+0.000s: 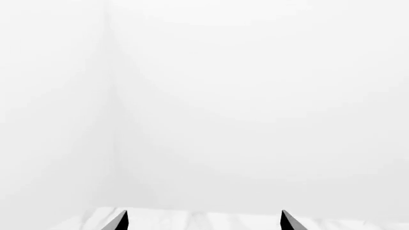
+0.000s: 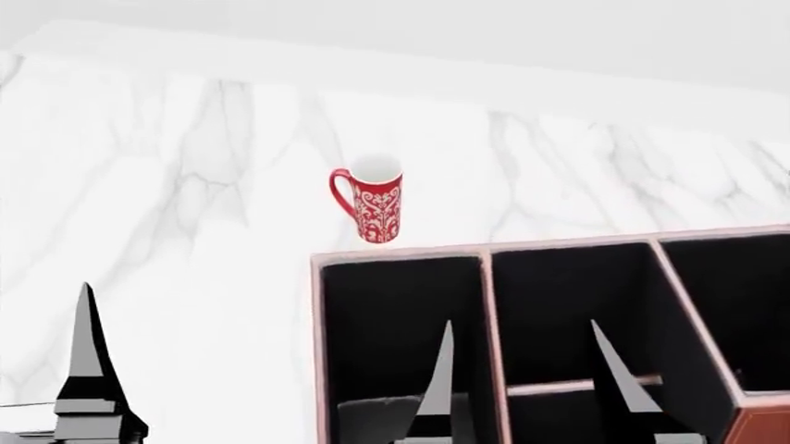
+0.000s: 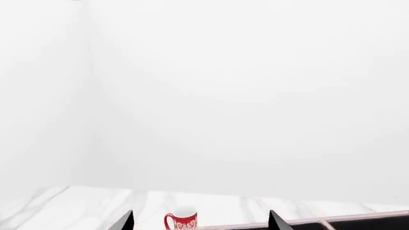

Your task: Pick up the book and place it in the left compartment of the caddy.

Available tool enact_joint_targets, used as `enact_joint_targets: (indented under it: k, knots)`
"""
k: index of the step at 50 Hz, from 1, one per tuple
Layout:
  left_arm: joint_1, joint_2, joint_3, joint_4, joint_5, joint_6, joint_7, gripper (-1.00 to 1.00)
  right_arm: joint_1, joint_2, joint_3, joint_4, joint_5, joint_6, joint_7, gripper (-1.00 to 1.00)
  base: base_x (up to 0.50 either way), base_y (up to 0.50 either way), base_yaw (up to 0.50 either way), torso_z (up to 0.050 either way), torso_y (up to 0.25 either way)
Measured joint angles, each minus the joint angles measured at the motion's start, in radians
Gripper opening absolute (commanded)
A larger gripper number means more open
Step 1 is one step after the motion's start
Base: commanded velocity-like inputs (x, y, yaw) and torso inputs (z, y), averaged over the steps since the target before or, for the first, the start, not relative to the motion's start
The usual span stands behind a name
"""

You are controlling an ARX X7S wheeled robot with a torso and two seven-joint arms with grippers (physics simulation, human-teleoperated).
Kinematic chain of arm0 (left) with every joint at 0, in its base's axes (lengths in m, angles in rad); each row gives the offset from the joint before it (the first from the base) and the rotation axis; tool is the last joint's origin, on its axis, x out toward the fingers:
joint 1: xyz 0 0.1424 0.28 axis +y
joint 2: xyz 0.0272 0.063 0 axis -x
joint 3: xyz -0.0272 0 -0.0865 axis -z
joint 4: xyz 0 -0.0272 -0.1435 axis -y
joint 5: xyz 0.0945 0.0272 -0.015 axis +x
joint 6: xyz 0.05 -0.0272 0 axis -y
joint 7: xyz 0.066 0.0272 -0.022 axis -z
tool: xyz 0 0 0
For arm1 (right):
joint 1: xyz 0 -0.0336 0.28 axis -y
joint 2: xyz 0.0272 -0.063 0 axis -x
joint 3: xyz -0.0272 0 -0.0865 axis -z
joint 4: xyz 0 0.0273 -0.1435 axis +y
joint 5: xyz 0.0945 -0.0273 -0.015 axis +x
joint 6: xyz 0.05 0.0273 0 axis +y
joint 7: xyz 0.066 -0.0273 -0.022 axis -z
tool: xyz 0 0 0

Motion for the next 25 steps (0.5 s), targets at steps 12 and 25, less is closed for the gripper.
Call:
enact_joint_targets:
  k: [12,25]
  knots:
    - [-0.002,-0.004,-0.004,0.012,-0.022,-0.008,-0.004,1.0,0.004,0.01,-0.003,-0.004,0.011,0.001,0.012,1.0,0.0,0.0,0.0,0.05,0.0]
    - [-0.003,-0.01,-0.007,0.019,-0.038,-0.012,-0.009,1.0,0.006,0.018,-0.008,-0.005,0.018,-0.001,0.024,1.0,0.0,0.0,0.0,0.05,-0.004]
